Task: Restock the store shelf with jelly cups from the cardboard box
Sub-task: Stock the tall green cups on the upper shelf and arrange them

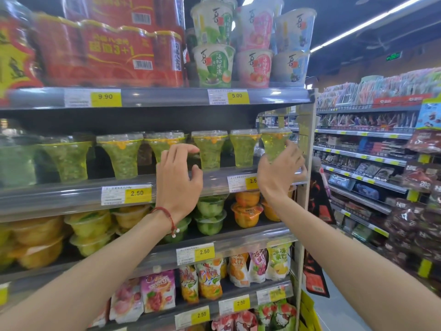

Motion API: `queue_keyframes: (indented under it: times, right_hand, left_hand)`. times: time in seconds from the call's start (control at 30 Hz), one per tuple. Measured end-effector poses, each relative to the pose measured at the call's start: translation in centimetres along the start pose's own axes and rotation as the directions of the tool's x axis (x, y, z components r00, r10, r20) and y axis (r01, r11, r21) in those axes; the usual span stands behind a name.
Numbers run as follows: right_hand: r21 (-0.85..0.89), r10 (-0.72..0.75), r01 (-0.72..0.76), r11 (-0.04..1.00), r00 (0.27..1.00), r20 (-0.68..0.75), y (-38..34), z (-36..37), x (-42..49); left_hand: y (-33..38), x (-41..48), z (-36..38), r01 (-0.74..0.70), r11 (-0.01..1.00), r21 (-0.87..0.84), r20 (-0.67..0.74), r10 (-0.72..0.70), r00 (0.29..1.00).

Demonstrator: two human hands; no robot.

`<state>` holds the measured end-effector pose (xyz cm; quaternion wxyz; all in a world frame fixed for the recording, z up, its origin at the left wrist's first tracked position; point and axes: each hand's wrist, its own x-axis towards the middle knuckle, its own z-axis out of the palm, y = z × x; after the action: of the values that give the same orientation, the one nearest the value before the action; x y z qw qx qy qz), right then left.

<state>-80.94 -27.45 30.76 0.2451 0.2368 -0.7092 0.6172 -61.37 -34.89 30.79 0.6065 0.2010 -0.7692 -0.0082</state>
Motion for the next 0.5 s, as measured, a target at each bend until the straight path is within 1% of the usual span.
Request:
queue_keyframes:
  times: [0.07, 0.17, 0.27, 0.4, 0.5]
  right_hand:
    - [0.079, -0.020, 0.020, 0.997, 1.000, 0.004, -1.4, 0.0, -2.2]
    - [0.205, -0.050, 0.030, 0.978, 0.994, 0.093, -4.3, 0.6, -6.2]
    - [0.288, -0.116, 0.066, 0.955, 0.980, 0.162, -7.4, 1.4, -10.1]
    - [0.347, -0.247, 0.157, 0.925, 0.941, 0.232, -11.4, 2.6, -15.0]
    - [0.415, -0.333, 0.194, 0.889, 0.896, 0.293, -14.2, 3.7, -18.0]
  left_hand:
    - [-0.9, -0.3, -1.3, 0.010, 1.000, 0.008, -0.009, -0.010, 1.000]
    - [-3.0, -0.9, -3.9, 0.041, 0.999, 0.025, -0.023, -0.041, 0.999]
    - [-5.2, -1.4, -6.8, 0.088, 0.994, 0.058, -0.054, -0.085, 0.995]
    - [-8.2, -2.2, -11.0, 0.131, 0.984, 0.117, -0.085, -0.121, 0.989]
    - [-10.4, -2.6, -14.5, 0.151, 0.973, 0.177, -0.121, -0.130, 0.984]
